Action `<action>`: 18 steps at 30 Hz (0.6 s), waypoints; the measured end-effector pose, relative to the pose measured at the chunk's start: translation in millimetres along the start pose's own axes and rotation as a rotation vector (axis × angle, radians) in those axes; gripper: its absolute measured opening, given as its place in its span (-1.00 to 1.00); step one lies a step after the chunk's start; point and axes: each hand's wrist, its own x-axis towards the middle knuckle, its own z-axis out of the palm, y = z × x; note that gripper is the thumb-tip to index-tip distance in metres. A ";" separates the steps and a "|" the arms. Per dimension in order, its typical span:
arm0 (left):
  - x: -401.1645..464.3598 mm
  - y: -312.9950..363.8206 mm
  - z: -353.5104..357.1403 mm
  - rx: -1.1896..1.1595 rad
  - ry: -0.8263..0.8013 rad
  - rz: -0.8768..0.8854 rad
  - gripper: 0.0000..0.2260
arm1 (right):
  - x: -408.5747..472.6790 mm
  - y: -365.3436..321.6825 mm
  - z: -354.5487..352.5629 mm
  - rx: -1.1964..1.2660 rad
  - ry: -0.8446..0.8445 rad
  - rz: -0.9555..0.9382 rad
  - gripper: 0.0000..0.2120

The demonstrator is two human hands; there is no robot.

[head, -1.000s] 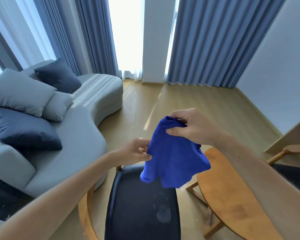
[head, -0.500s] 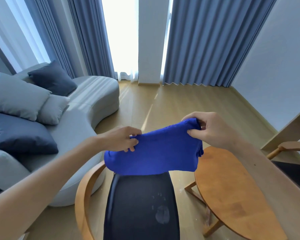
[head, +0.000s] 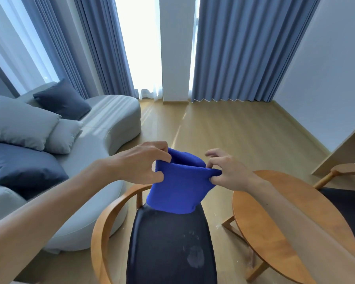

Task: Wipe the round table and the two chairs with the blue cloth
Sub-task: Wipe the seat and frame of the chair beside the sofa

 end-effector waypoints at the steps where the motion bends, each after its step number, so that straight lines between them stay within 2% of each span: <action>1: 0.7 1.4 0.0 0.002 0.009 0.022 -0.86 | 0.8 1.9 0.9 0.030 -0.021 0.005 -0.82; 4: 2.0 7.9 -0.6 0.009 0.029 0.081 -0.86 | 1.3 6.1 3.1 0.097 -0.110 -0.025 -0.79; 8: 0.4 13.3 -3.2 -0.014 0.045 0.129 -0.96 | 2.1 7.3 12.5 0.185 -0.216 -0.109 -0.87; 13: -0.1 21.0 -6.5 -0.003 0.060 0.151 -0.90 | 9.0 -0.5 23.8 0.162 -0.242 -0.209 -0.92; 18: -2.3 24.4 -8.2 -0.022 0.004 0.180 -0.86 | 13.0 -9.1 25.4 0.158 -0.230 -0.261 -0.89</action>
